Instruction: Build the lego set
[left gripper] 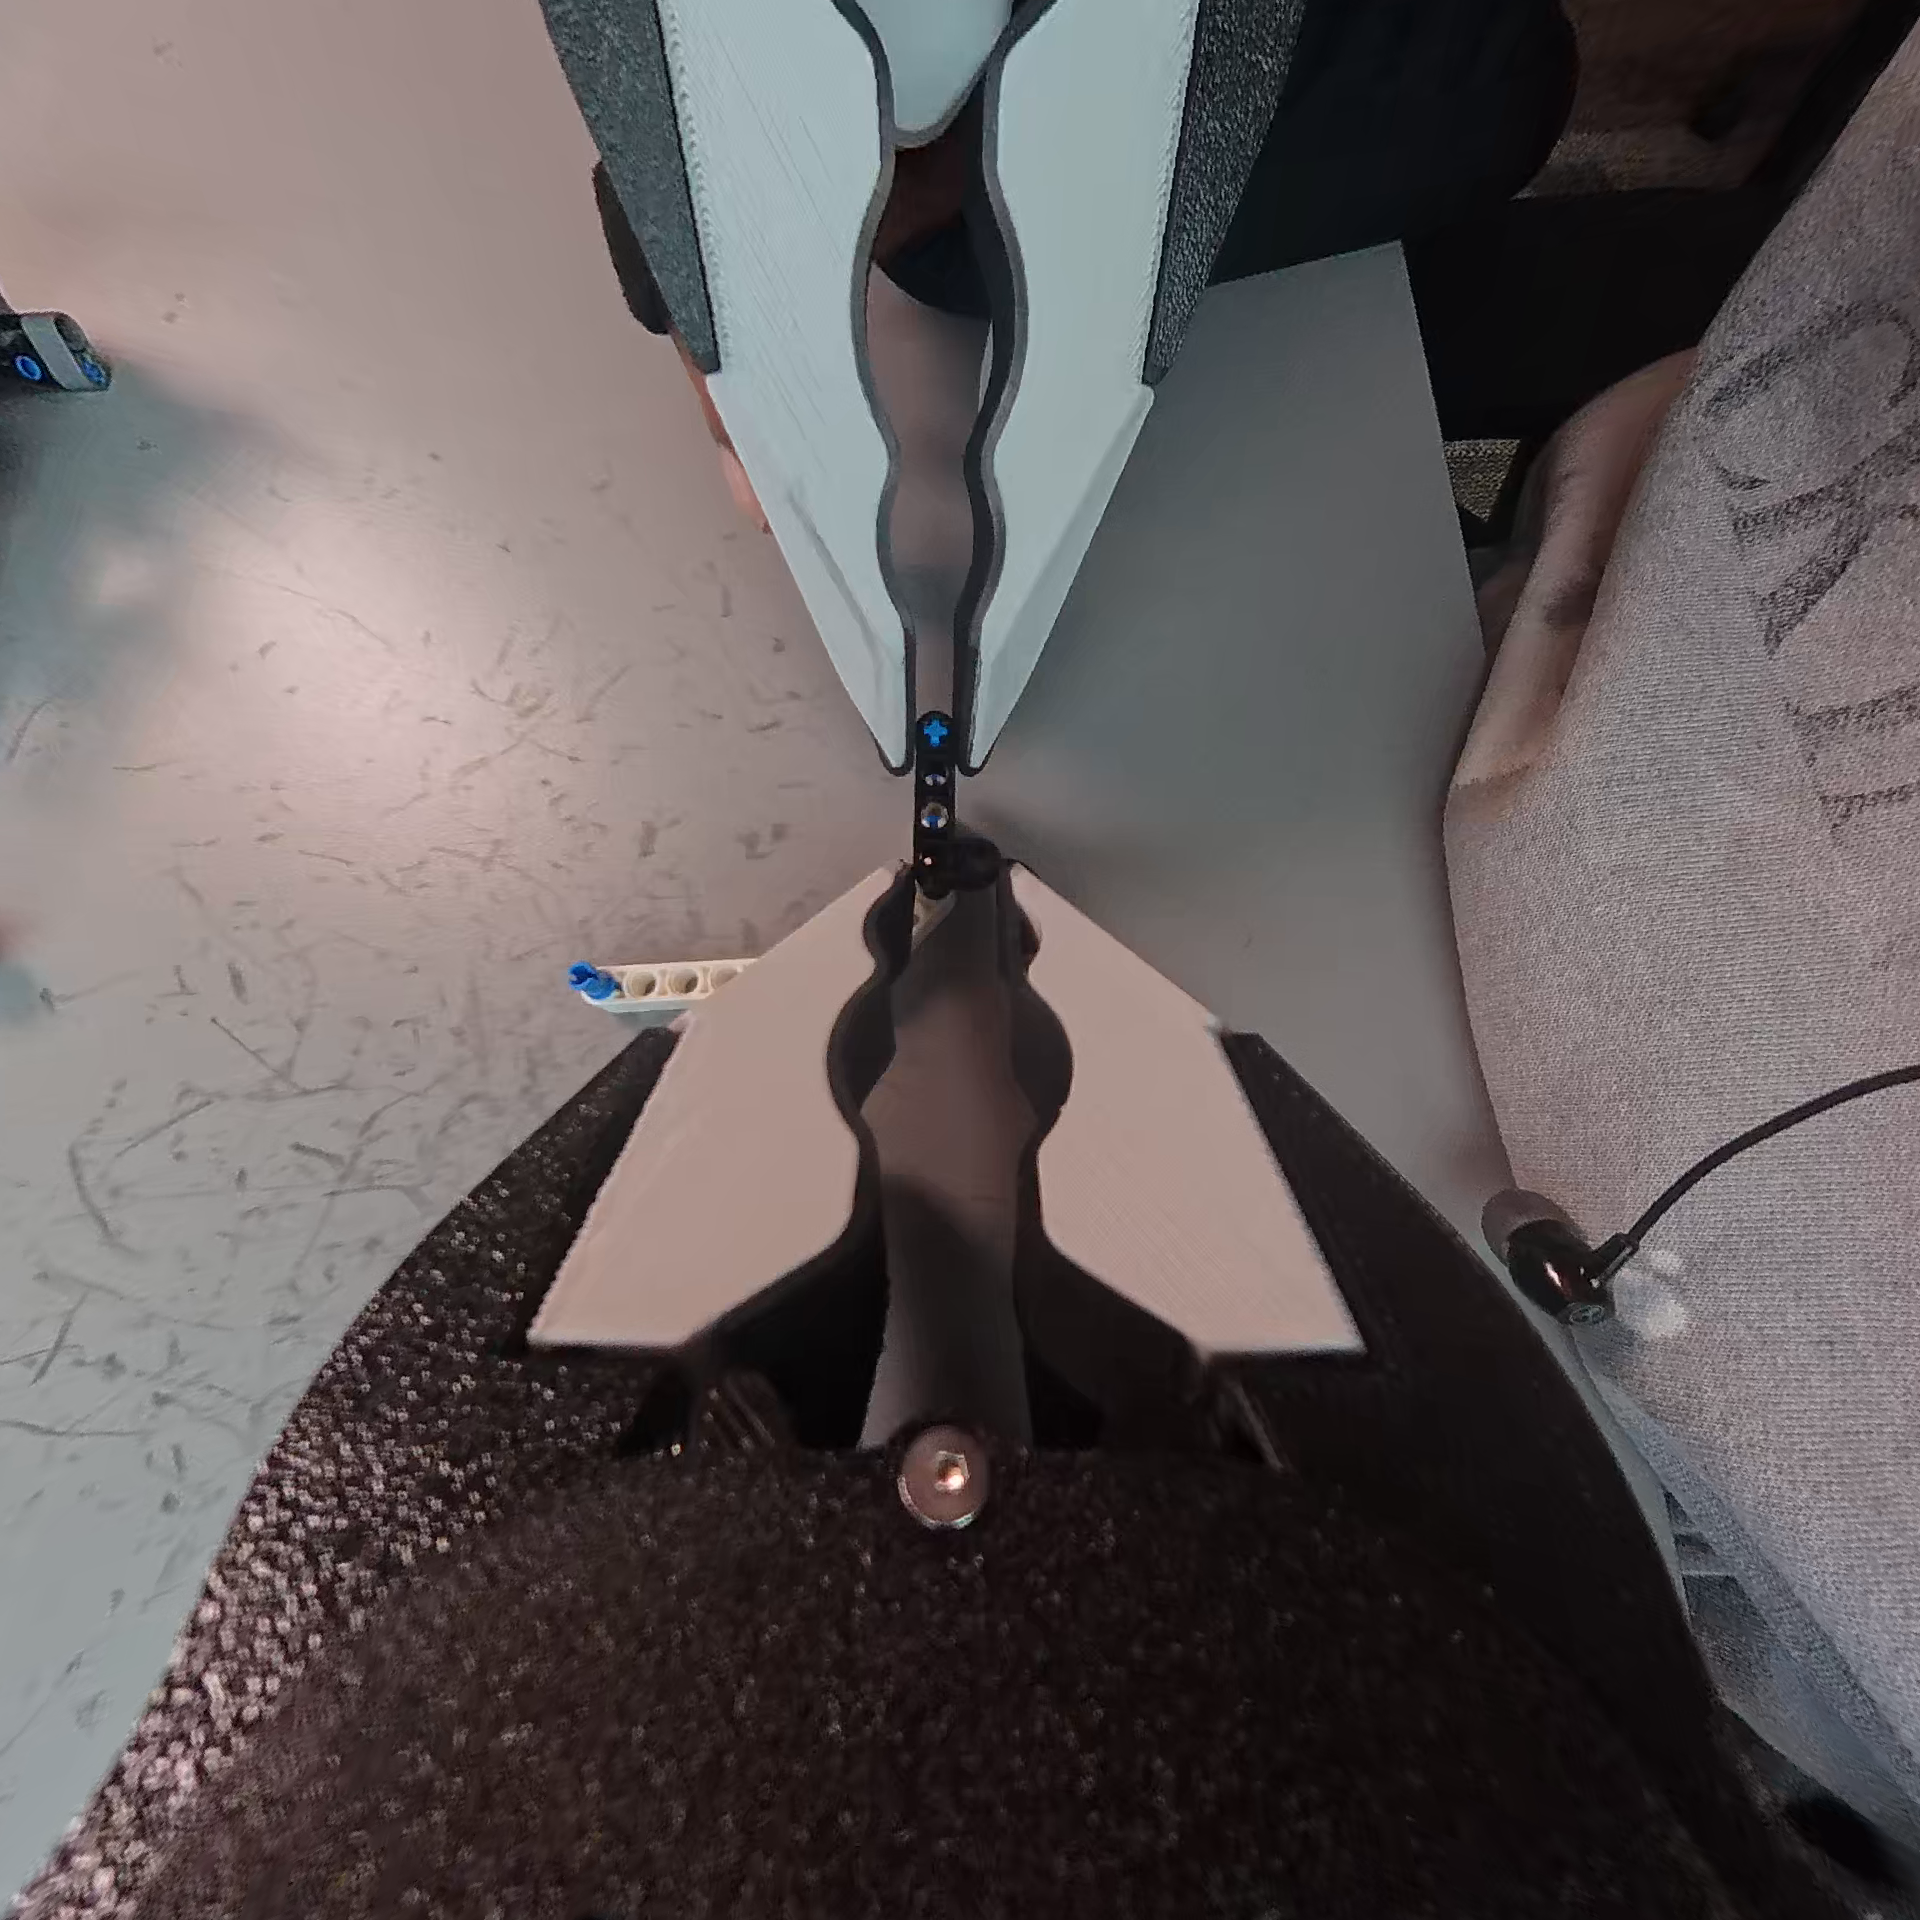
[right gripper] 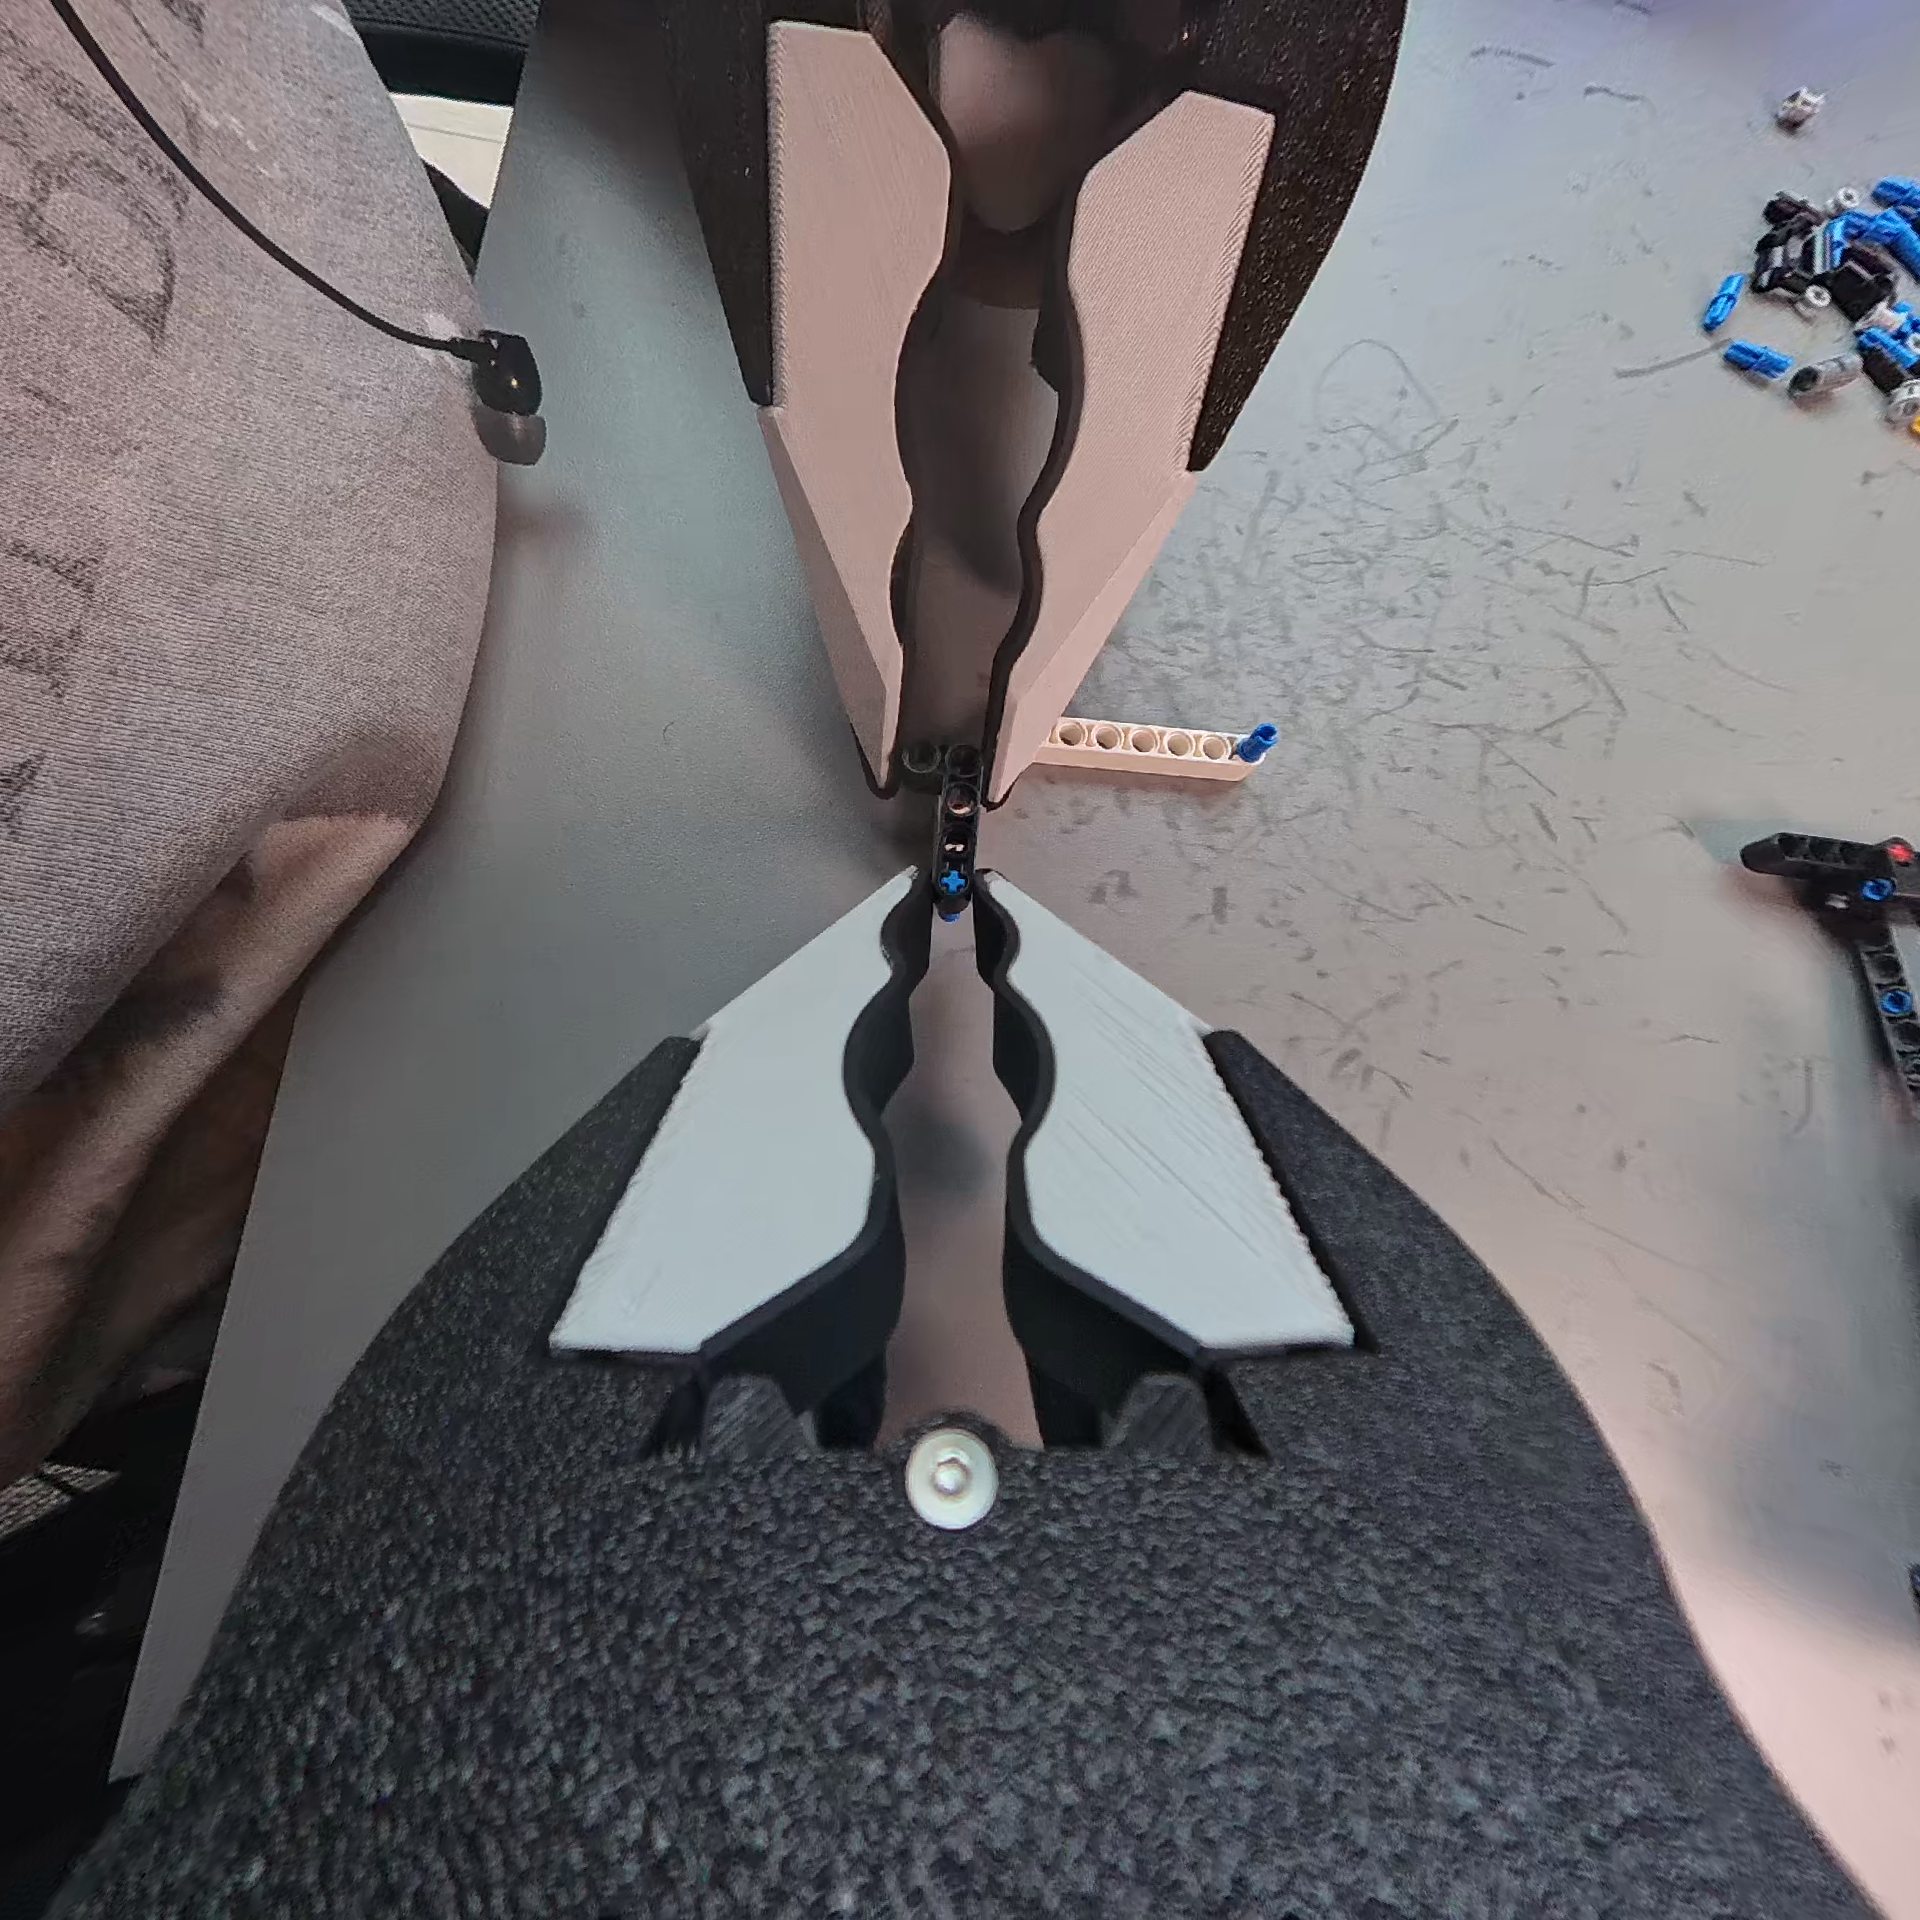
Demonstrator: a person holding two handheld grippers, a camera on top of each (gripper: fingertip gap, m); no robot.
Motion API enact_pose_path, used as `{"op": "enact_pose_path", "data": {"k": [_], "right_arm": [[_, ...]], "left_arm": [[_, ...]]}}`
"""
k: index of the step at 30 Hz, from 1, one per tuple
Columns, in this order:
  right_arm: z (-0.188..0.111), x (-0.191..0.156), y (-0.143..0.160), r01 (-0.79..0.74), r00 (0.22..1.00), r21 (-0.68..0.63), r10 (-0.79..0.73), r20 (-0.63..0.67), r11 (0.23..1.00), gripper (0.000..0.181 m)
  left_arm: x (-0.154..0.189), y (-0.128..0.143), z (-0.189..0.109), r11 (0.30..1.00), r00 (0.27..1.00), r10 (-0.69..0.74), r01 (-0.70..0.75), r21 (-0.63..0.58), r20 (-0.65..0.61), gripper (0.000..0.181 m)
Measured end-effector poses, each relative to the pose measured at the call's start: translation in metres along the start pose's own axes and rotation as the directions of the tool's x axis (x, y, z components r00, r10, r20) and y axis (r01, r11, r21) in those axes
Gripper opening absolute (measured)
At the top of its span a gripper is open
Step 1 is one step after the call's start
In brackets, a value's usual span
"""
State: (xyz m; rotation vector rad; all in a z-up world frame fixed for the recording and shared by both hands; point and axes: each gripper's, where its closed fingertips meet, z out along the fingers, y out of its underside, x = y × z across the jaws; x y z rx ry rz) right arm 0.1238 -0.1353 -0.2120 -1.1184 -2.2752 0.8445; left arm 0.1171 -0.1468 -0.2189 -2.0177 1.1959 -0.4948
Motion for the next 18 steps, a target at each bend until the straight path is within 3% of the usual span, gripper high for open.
{"op": "enact_pose_path", "data": {"k": [18], "right_arm": [[0.0018, 0.0003, 0.0009, -0.033, 0.999, -0.028, 0.034, 0.023, 0.999, 0.007]], "left_arm": [[0.0013, -0.0082, -0.0044, 0.999, 1.000, -0.006, 0.007, 0.044, -0.019, 0.016]]}}
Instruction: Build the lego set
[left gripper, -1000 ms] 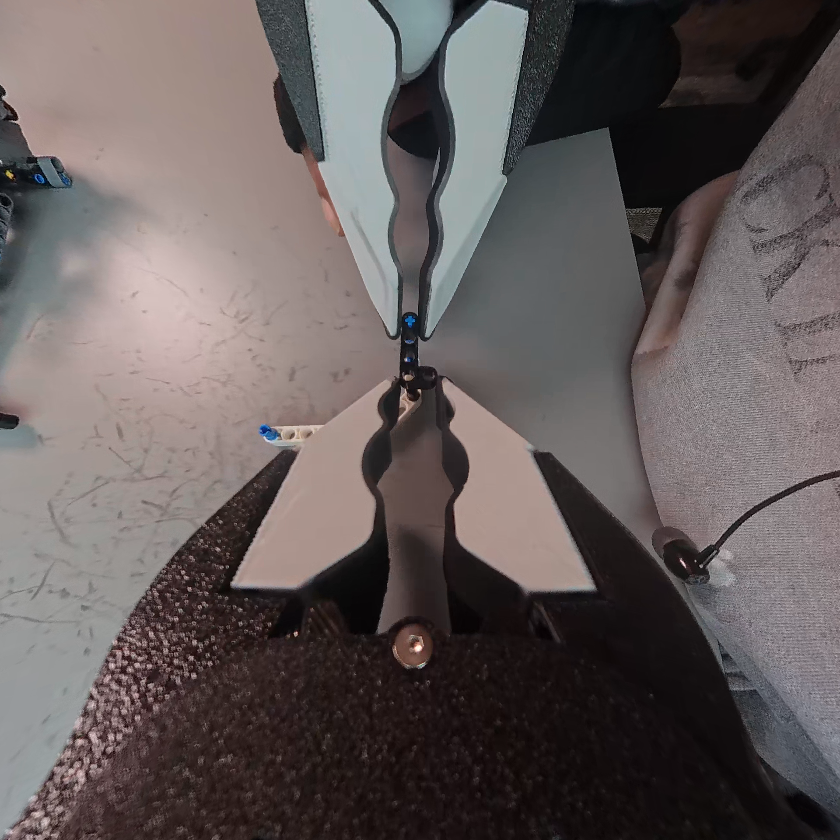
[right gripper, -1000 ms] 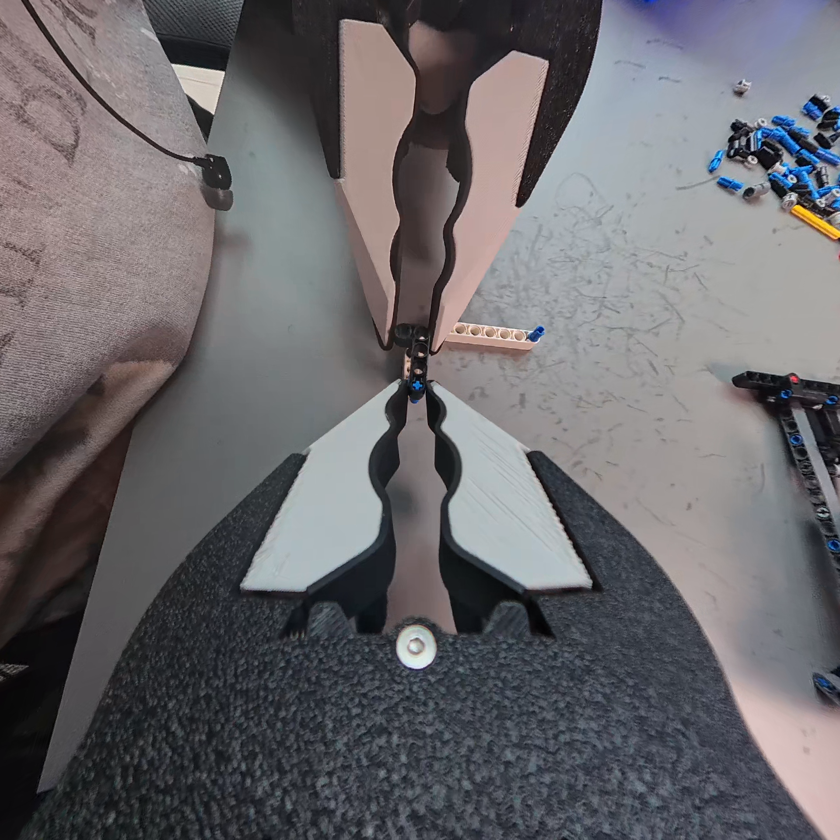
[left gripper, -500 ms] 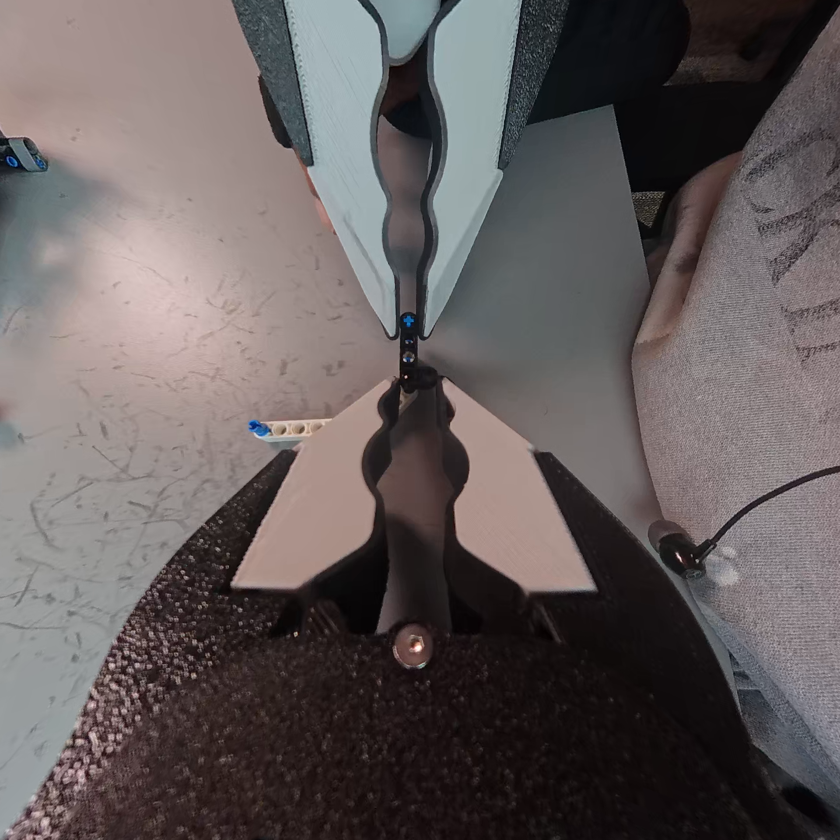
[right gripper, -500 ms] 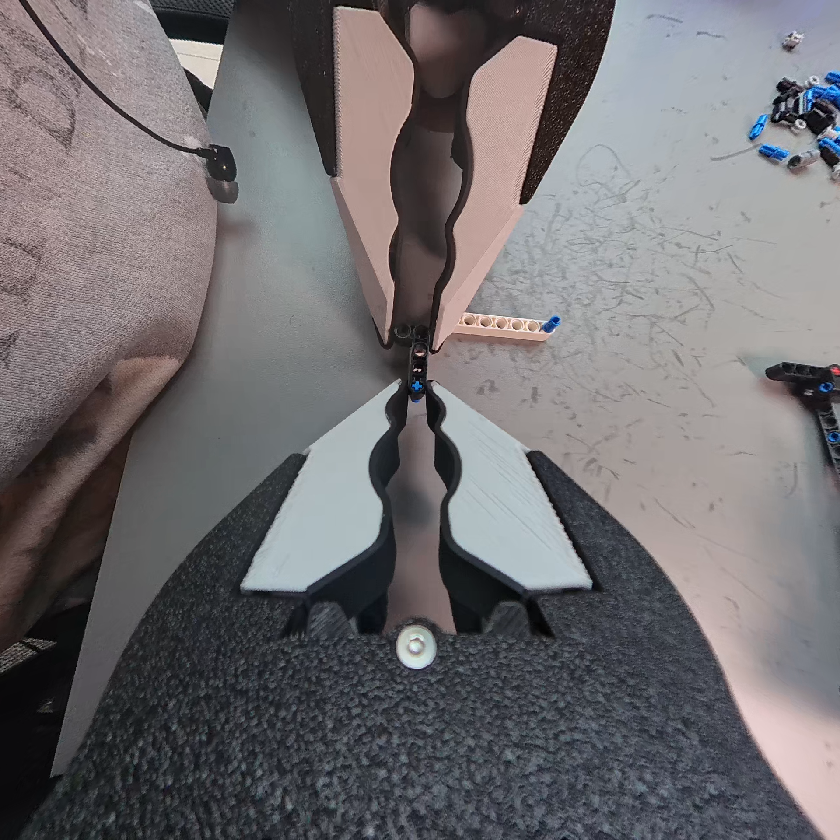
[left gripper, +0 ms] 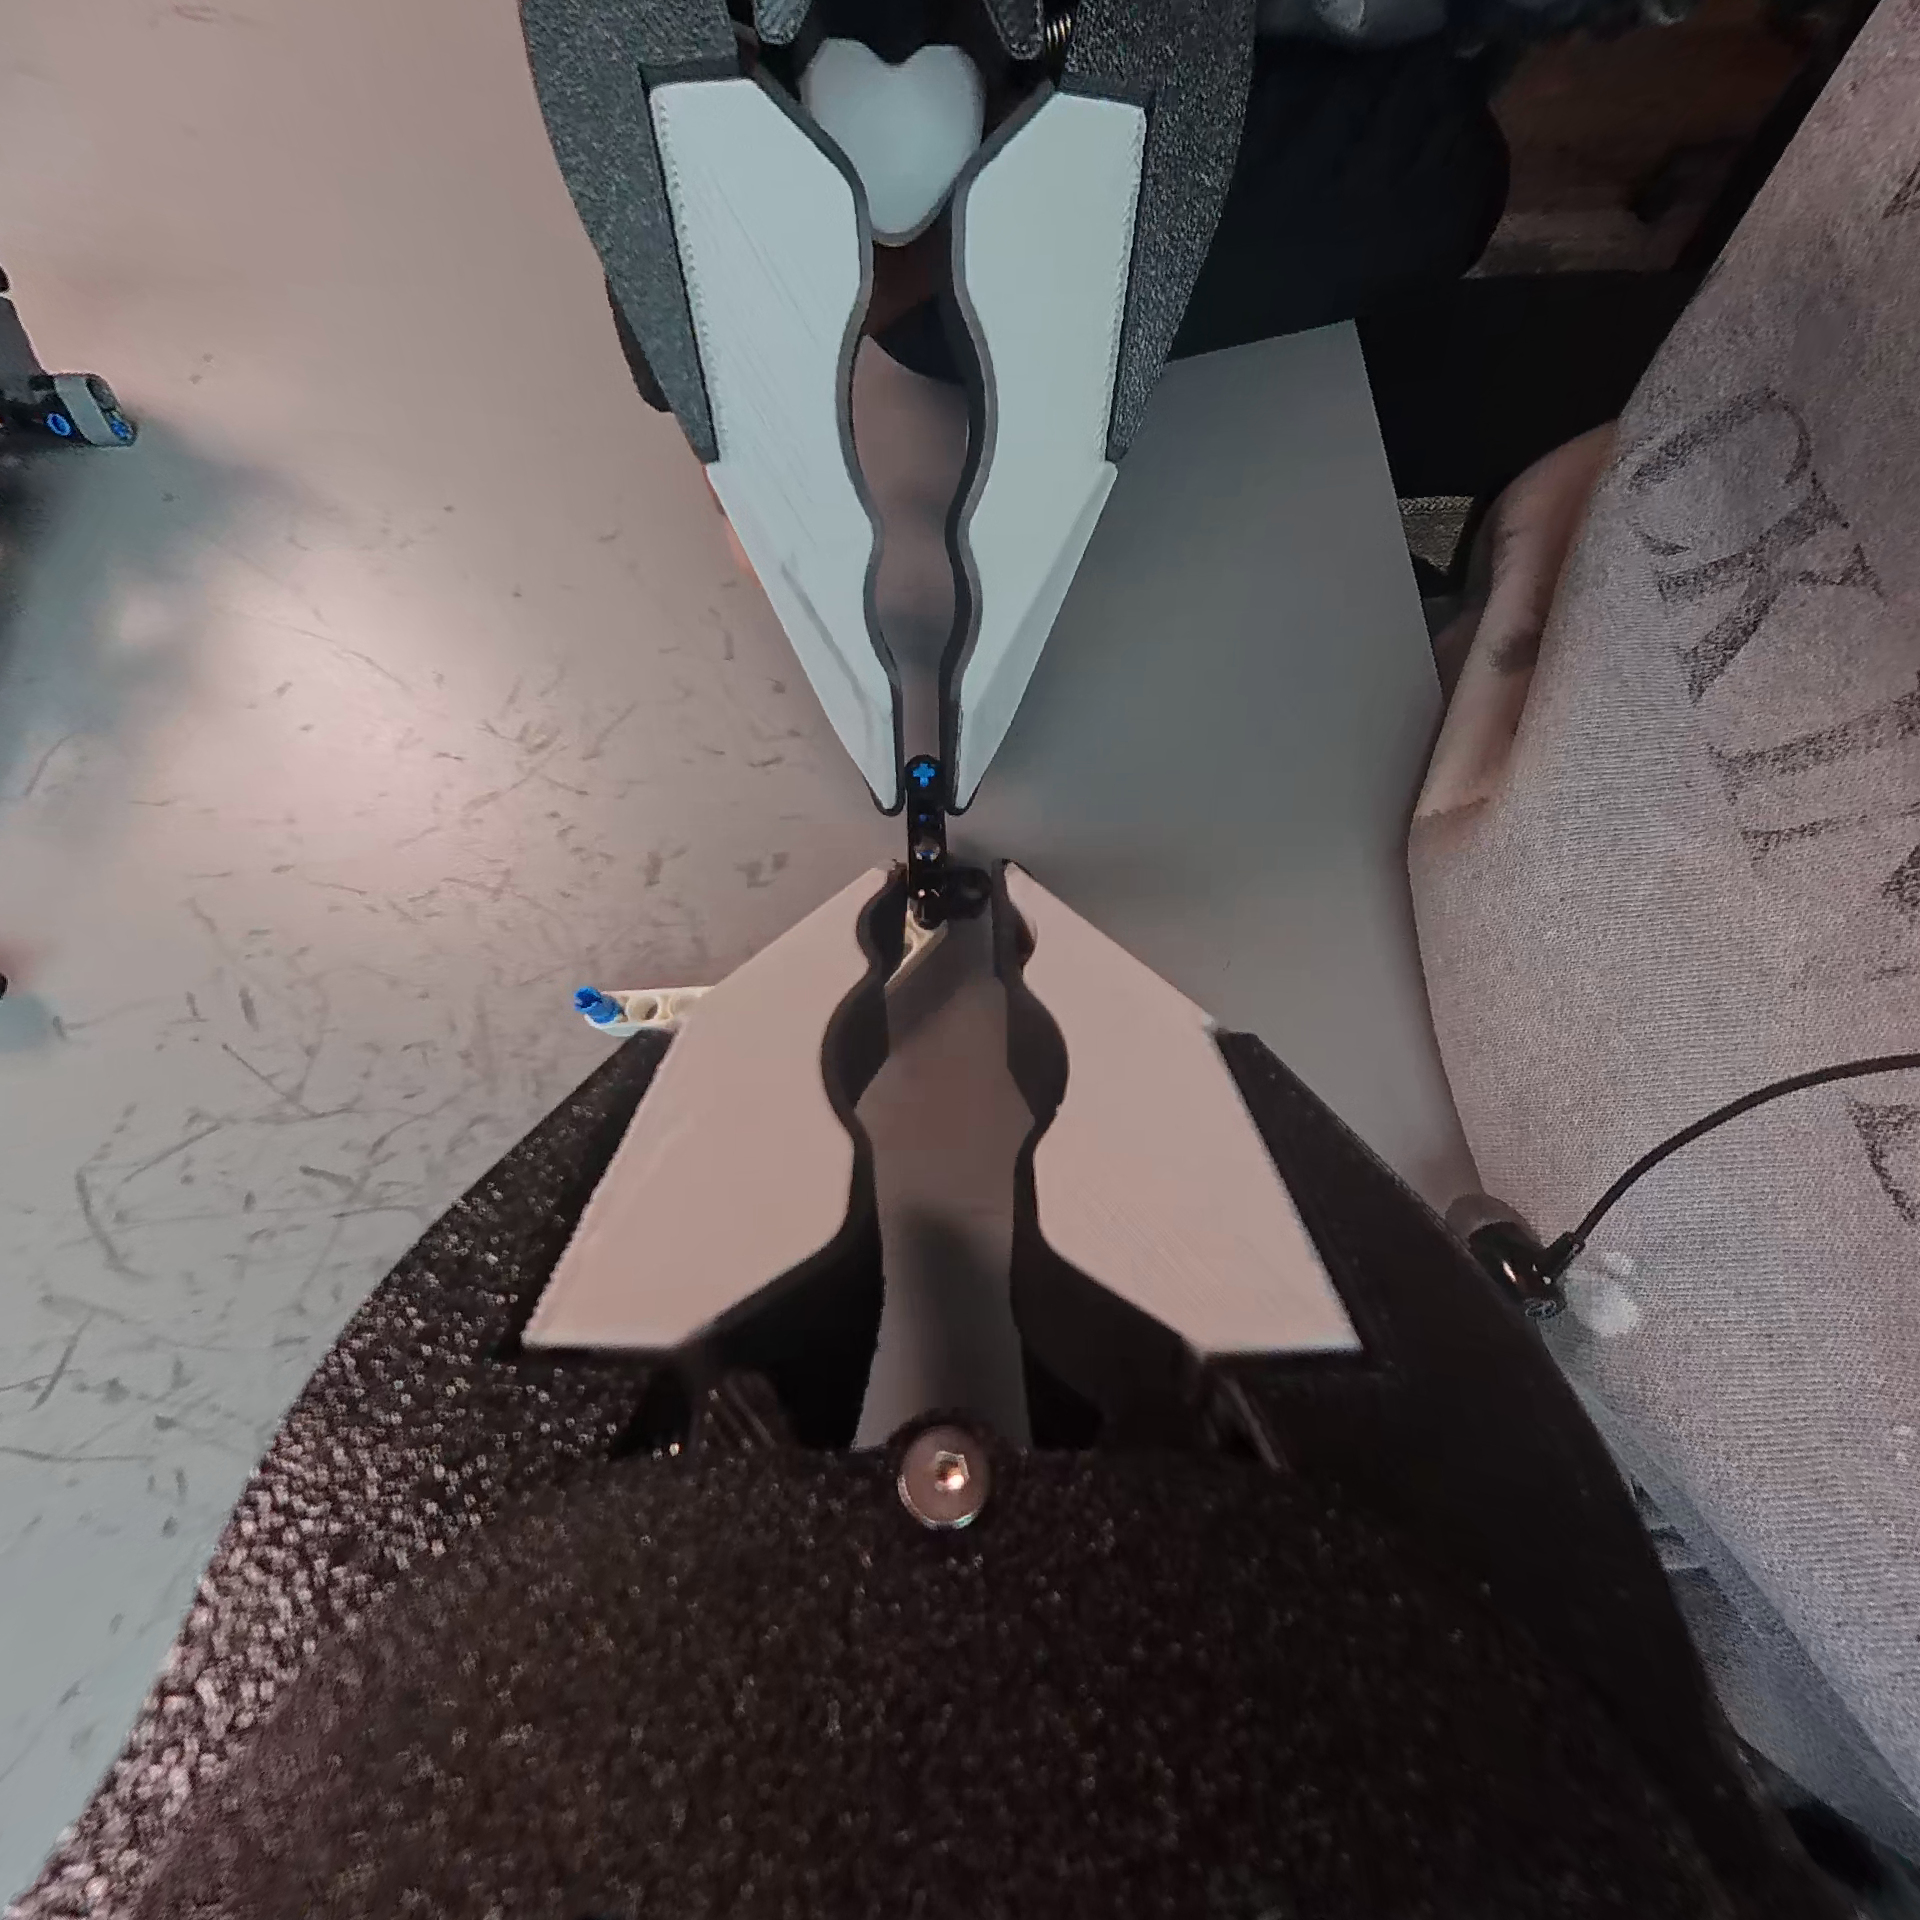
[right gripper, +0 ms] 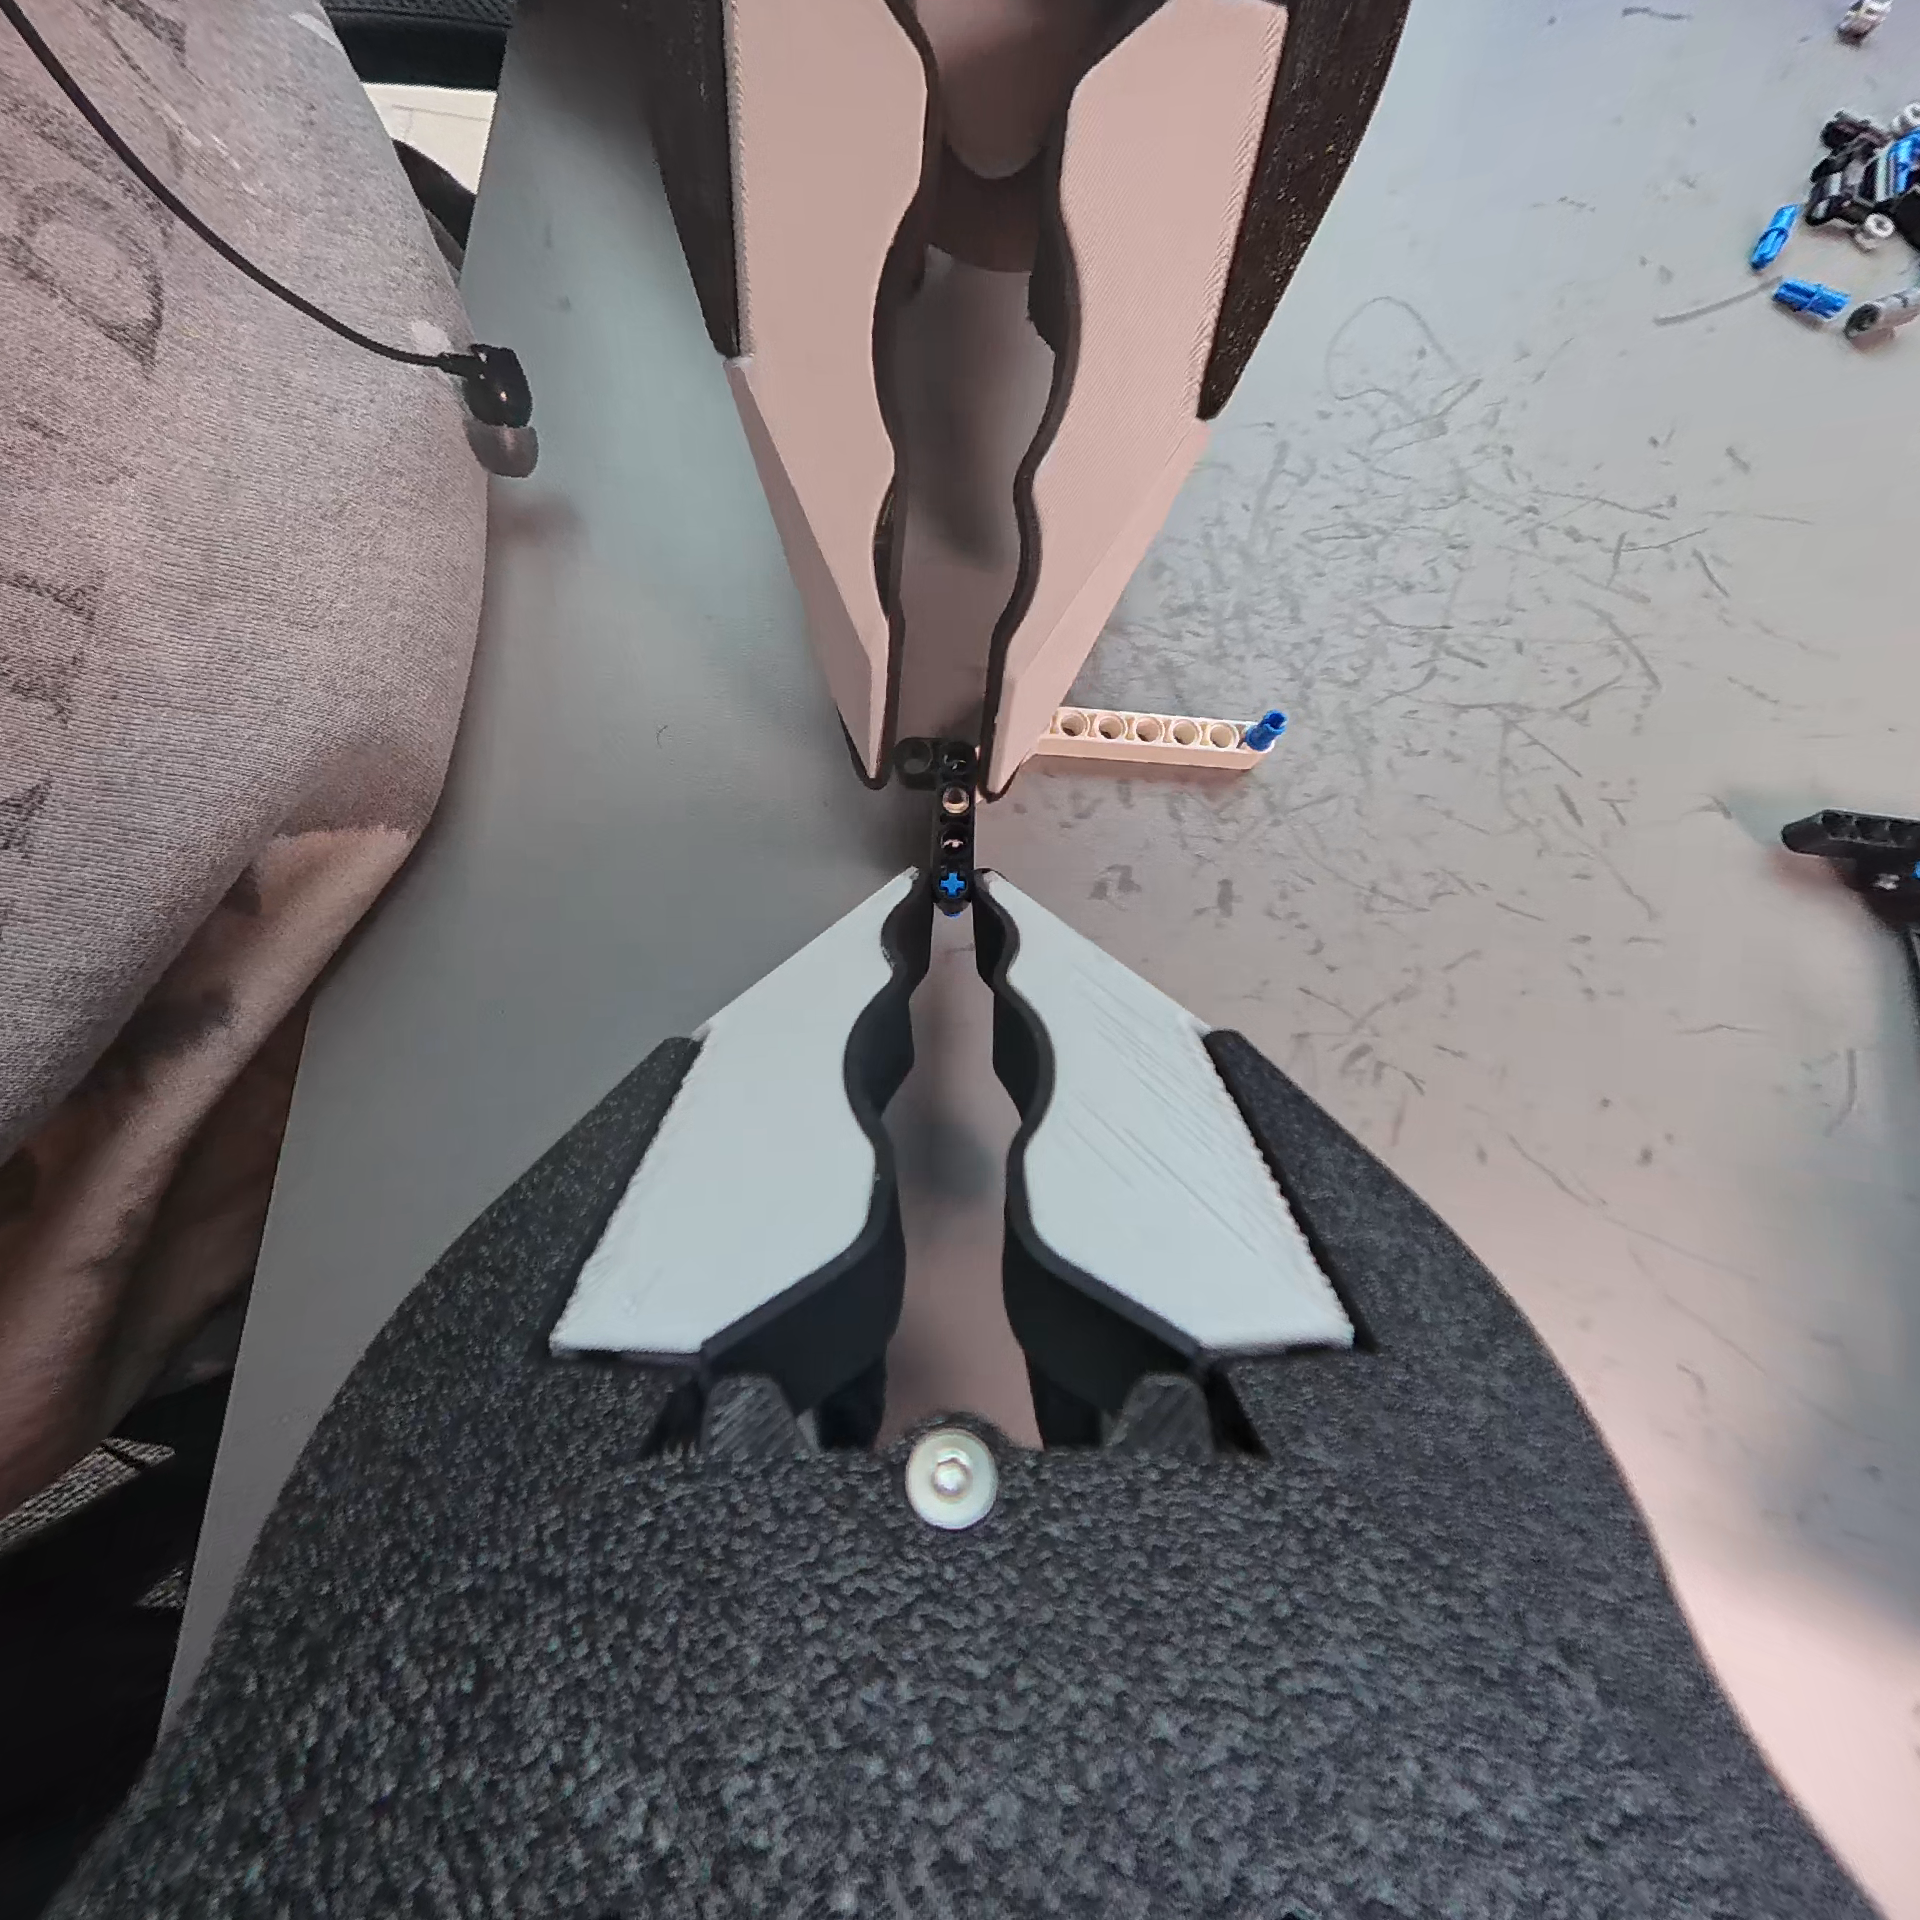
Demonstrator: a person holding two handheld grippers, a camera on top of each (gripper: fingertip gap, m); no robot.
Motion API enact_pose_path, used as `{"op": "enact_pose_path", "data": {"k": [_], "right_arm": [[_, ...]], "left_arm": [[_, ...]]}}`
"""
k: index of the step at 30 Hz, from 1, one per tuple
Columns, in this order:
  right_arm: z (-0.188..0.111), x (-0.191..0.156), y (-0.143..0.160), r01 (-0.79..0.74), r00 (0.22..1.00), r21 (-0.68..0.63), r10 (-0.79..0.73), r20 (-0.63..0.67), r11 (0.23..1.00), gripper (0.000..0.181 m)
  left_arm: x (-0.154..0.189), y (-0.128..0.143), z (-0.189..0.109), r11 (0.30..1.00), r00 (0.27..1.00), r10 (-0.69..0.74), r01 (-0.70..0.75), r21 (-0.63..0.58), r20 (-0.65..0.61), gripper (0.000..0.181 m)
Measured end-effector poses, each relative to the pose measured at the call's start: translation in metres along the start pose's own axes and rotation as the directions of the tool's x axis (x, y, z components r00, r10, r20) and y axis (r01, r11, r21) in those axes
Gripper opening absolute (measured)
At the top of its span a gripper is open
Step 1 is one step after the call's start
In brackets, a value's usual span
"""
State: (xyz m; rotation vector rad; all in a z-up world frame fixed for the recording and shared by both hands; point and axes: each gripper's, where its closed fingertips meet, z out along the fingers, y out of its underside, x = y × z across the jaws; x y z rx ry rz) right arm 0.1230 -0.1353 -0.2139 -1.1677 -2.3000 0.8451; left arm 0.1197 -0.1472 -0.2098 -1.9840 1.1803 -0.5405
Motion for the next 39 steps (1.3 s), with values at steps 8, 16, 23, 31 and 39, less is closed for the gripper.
{"op": "enact_pose_path", "data": {"k": [8, 16, 23, 31, 39], "right_arm": [[0.0005, 0.0001, -0.0004, -0.009, 1.000, -0.004, 0.009, -0.010, 1.000, 0.007], [0.0010, 0.0022, -0.0014, 0.011, 0.999, -0.003, -0.012, -0.035, 1.000, 0.008], [0.0017, 0.0026, -0.0083, 0.012, 0.999, 0.025, -0.012, -0.034, 1.000, 0.008], [0.0025, 0.0028, -0.0080, -0.035, 0.999, -0.019, 0.034, -0.038, 0.999, 0.007], [0.0082, 0.0023, -0.0031, -0.058, 0.998, -0.033, 0.057, -0.035, 0.998, 0.007]], "left_arm": [[-0.0004, 0.0005, -0.0007, 0.999, 0.998, -0.040, 0.040, -0.003, -0.037, 0.016], [-0.0019, 0.0000, -0.0007, 0.997, 0.994, -0.081, 0.080, -0.009, -0.077, 0.015], [-0.0022, 0.0005, -0.0008, 0.998, 0.993, -0.066, 0.064, -0.020, -0.102, 0.015], [-0.0025, 0.0017, -0.0011, 1.000, 0.989, -0.023, 0.020, -0.016, -0.148, 0.016], [-0.0026, 0.0077, 0.0036, 0.998, 0.987, 0.036, -0.042, -0.040, -0.157, 0.016]]}}
